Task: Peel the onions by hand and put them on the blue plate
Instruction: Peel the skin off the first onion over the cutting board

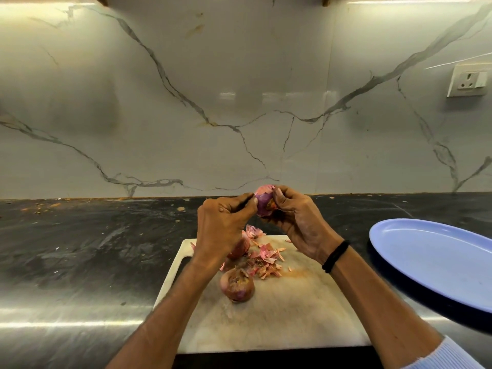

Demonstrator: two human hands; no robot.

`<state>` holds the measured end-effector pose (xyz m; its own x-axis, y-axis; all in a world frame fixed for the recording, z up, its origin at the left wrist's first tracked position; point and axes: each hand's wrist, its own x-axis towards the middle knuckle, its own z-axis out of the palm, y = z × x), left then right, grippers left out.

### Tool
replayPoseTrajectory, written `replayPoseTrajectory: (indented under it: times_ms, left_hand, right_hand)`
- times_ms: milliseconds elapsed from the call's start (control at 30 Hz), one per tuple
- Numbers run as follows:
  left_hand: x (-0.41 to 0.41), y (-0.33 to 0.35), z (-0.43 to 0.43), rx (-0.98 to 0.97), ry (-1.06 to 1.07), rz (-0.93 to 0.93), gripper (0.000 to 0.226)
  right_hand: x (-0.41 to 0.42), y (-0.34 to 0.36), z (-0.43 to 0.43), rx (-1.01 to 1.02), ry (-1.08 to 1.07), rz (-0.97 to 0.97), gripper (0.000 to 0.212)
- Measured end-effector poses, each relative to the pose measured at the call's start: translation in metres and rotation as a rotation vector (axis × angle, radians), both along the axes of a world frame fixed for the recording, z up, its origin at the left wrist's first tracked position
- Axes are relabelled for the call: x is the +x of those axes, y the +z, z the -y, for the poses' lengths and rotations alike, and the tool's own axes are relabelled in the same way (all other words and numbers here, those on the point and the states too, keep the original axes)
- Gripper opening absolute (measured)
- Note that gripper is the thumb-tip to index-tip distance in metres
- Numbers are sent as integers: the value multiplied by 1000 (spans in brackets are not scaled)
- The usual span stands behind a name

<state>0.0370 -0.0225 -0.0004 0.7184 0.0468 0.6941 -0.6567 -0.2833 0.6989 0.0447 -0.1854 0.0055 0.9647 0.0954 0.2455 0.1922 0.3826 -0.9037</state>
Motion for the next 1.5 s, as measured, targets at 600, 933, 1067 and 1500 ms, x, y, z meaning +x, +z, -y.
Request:
replayPoseTrajectory:
  times_ms: [600, 933, 1067, 1500]
  left_hand:
    - [3, -2, 3, -71, -28, -31, 27]
    - [8, -3, 2, -77, 81, 7, 24]
    - [9, -5, 1, -38, 132, -2, 20]
    - [1, 1, 3, -51, 39, -14, 31]
  right_hand:
    - [-2, 1, 1, 78, 36, -26, 41]
    - [-2, 0, -2, 91, 29, -28, 31]
    - [-4, 2, -3, 102, 54, -54, 32]
    - [1, -1, 0, 131, 68, -79, 43]
